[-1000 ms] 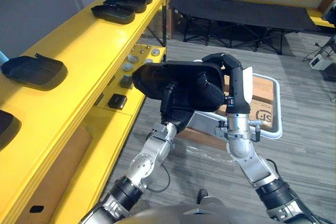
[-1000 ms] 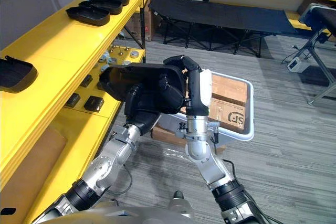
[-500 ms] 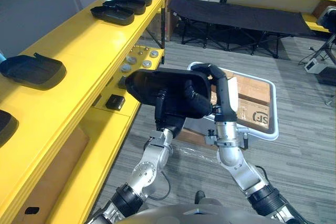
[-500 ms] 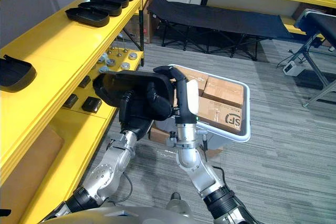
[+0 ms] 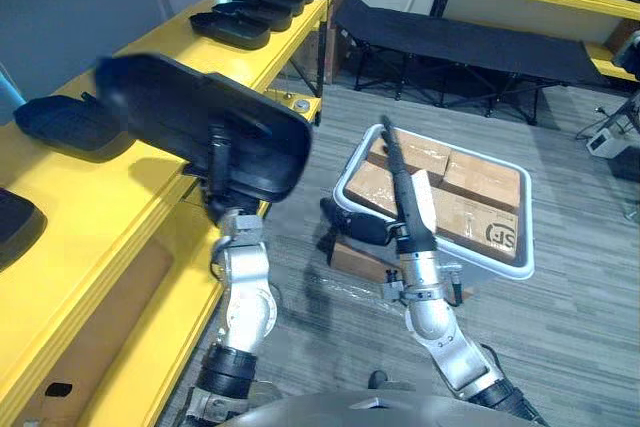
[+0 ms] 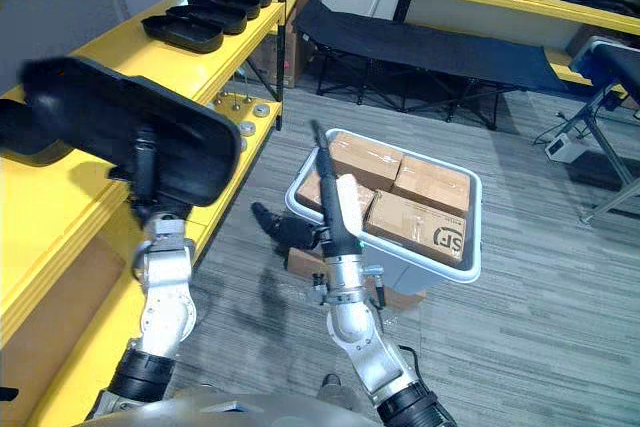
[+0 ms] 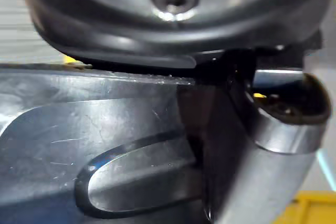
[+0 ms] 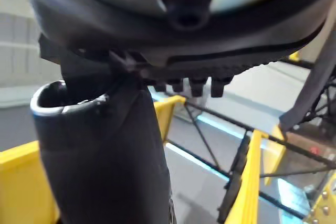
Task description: Walk over and take three plastic housings, then place them on the shelf
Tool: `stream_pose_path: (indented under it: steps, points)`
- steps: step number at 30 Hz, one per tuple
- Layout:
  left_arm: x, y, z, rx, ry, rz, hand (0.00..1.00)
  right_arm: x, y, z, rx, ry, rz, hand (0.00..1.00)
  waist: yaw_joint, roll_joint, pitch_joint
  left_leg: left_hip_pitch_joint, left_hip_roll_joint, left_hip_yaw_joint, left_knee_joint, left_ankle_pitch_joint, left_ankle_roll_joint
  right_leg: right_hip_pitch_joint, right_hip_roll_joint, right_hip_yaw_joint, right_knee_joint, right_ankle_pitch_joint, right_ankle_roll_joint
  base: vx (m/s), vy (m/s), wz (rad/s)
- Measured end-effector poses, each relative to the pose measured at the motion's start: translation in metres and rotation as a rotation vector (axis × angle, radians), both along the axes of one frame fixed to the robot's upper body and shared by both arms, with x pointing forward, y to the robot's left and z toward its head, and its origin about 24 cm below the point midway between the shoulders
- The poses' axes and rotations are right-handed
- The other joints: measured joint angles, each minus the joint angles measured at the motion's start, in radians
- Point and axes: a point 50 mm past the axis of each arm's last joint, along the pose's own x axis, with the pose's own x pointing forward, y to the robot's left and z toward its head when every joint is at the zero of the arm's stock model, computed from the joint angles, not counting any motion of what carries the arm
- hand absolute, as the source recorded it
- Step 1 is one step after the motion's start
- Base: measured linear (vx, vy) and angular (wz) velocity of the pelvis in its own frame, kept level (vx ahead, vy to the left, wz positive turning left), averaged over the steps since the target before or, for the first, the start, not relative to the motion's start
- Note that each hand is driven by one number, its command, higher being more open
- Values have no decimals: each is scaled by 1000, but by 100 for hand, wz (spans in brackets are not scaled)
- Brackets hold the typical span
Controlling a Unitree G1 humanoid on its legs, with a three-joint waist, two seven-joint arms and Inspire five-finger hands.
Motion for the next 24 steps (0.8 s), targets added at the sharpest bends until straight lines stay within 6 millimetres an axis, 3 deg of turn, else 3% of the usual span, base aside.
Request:
stream_pose_path:
  steps: [4, 9, 13, 19, 24]
  points:
    - [-7, 21, 10, 127, 2, 173, 0, 3, -16, -2, 21, 28, -78, 100, -1, 0, 0, 0, -1, -2, 0, 0, 0, 8, 1, -1, -14, 2, 1, -1, -1, 1]
    - [-14, 25, 8, 342, 105, 299, 0, 3, -12, -1, 44, 32, -60, 100, -4, 1, -1, -1, -1, 0, 0, -2, -1, 9, 1, 0, -22, 8, 9, 0, 0, 0]
    - [-16, 30, 13, 567, 151, 403, 0, 2, -10, 4, 175, 57, 58, 100, -6, 7, -1, 0, -2, 0, 3, -6, 0, 14, 1, 1, -28, 10, 11, 0, 0, 0]
    - [-20, 38, 22, 773, 118, 467, 0, 2, -17, -1, 334, 142, 159, 100, -5, 20, 3, 0, -2, 2, 5, -12, 1, 13, 1, 5, -28, 8, 9, 1, 1, -1]
    - [-35, 41, 20, 951, 96, 427, 0, -7, -38, -21, 345, 291, 129, 100, -7, 45, 6, -3, -2, 18, 19, -28, 1, 4, 0, 25, -29, 8, 10, 17, 15, -11]
